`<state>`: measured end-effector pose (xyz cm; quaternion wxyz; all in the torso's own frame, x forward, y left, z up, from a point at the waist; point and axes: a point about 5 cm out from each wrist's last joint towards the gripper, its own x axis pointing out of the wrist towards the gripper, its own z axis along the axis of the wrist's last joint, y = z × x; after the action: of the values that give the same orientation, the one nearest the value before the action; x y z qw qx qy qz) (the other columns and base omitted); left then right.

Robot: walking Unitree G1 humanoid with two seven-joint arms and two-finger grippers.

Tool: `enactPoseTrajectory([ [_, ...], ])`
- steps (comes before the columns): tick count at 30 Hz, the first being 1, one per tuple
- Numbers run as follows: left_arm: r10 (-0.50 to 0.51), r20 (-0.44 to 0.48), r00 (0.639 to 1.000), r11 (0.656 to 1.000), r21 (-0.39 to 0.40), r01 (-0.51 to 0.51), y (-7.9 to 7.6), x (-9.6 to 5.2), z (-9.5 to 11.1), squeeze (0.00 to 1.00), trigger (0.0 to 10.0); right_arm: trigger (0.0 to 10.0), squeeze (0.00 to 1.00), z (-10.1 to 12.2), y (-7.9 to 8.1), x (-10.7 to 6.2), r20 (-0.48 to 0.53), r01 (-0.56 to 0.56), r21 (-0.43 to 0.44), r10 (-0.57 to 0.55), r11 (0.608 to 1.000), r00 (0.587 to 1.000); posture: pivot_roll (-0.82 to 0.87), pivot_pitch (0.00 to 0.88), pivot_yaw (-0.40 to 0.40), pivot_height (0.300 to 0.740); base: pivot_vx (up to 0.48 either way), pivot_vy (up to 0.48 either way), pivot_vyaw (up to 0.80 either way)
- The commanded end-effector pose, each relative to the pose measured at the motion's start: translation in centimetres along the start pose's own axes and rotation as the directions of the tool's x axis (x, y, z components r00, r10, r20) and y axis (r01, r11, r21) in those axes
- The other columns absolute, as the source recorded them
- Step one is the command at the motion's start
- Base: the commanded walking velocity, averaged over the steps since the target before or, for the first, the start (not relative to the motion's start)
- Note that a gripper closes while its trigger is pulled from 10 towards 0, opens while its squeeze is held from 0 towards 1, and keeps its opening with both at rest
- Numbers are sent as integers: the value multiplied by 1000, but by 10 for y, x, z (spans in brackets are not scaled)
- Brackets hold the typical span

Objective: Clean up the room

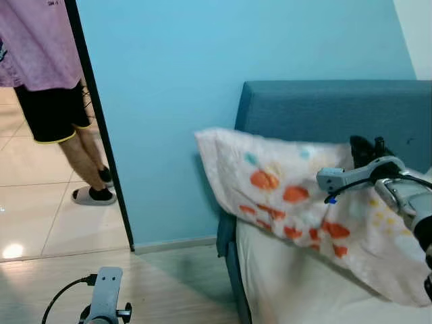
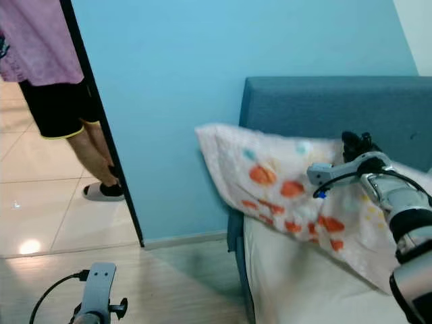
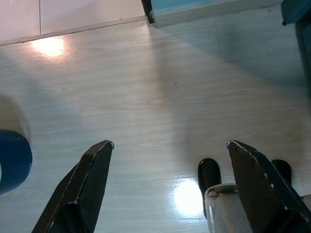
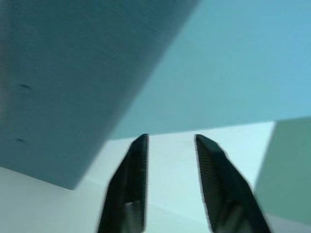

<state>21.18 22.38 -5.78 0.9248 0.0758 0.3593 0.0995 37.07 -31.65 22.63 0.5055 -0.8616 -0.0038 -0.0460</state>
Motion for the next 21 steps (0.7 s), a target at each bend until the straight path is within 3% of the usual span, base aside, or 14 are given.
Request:
enactPoseTrajectory([
  [1, 16, 4, 1000, 1000, -2, -16, 9, 0, -1, 0, 10000, 10000, 1000, -8, -10, 3, -22, 54, -35, -55, 998, 998, 46, 84, -79, 740, 0, 0, 0],
  [4, 15, 8, 1000, 1000, -1, -15, 8, 0, 1, 0, 10000, 10000, 1000, 9, -3, 4, 30, 52, 7, -52, 999, 998, 41, 81, -72, 740, 0, 0, 0],
  [6, 1, 4, 1000, 1000, 6, -1, 4, 0, 0, 0, 10000, 10000, 1000, 36, 21, -3, 114, -23, 62, 15, 998, 993, 39, 76, -63, 740, 0, 0, 0],
  [10, -17, 1, 1000, 1000, 7, 17, 1, 0, 0, 0, 10000, 10000, 1000, 55, 47, -15, 157, -114, 122, 95, 986, 983, 36, 65, -50, 740, 0, 0, 0],
  [11, -17, 1, 1000, 1000, 7, 17, 1, 0, 0, 0, 10000, 10000, 1000, 55, 47, -15, 157, -114, 122, 95, 986, 983, 36, 65, -50, 740, 0, 0, 0],
  [12, -23, 2, 1000, 1000, 6, 23, 0, 0, 1, 0, 10000, 10000, 1000, 61, 58, -21, 155, -154, 159, 129, 975, 979, 35, 63, -48, 740, 0, 0, 0],
  [13, -31, 7, 999, 1000, 4, 31, 0, 1, 4, 0, 10000, 10000, 863, 66, 71, -29, 139, -198, 210, 172, 957, 975, 32, 55, -44, 740, 0, 0, 0],
  [14, -31, 7, 999, 1000, 4, 31, 0, 1, 4, 0, 10000, 10000, 863, 66, 71, -29, 139, -198, 210, 172, 957, 975, 32, 55, -44, 740, 0, 0, 0],
  [15, -33, 9, 999, 999, 2, 33, 0, 2, 5, 0, 10000, 10000, 643, 67, 75, -31, 131, -207, 225, 181, 952, 975, 32, 55, -44, 740, 0, 0, 0],
  [16, -33, 9, 999, 999, 2, 33, 0, 2, 5, 0, 10000, 10000, 643, 67, 75, -31, 131, -207, 225, 181, 952, 975, 32, 55, -44, 740, 0, 0, 0],
  [17, -36, 14, 999, 999, -1, 36, 1, 2, 7, 0, 10000, 10000, 376, 72, 82, -35, 133, -245, 252, 217, 936, 967, 29, 46, -43, 740, 0, 0, 0],
  [19, -36, 14, 999, 999, -1, 36, 1, 2, 7, 0, 10000, 10000, 376, 72, 82, -35, 133, -245, 252, 217, 936, 967, 29, 46, -43, 740, 0, 0, 0],
  [20, -36, 18, 999, 999, -5, 36, 1, 3, 10, 0, 10000, 10000, 0, 79, 93, -42, 144, -311, 292, 280, 904, 949, 24, 43, -41, 740, 0, 0, 0],
  [21, -36, 18, 999, 999, -5, 36, 1, 3, 10, 0, 10000, 10000, 0, 79, 93, -42, 144, -311, 292, 280, 904, 949, 24, 43, -41, 740, 0, 0, 0],
])
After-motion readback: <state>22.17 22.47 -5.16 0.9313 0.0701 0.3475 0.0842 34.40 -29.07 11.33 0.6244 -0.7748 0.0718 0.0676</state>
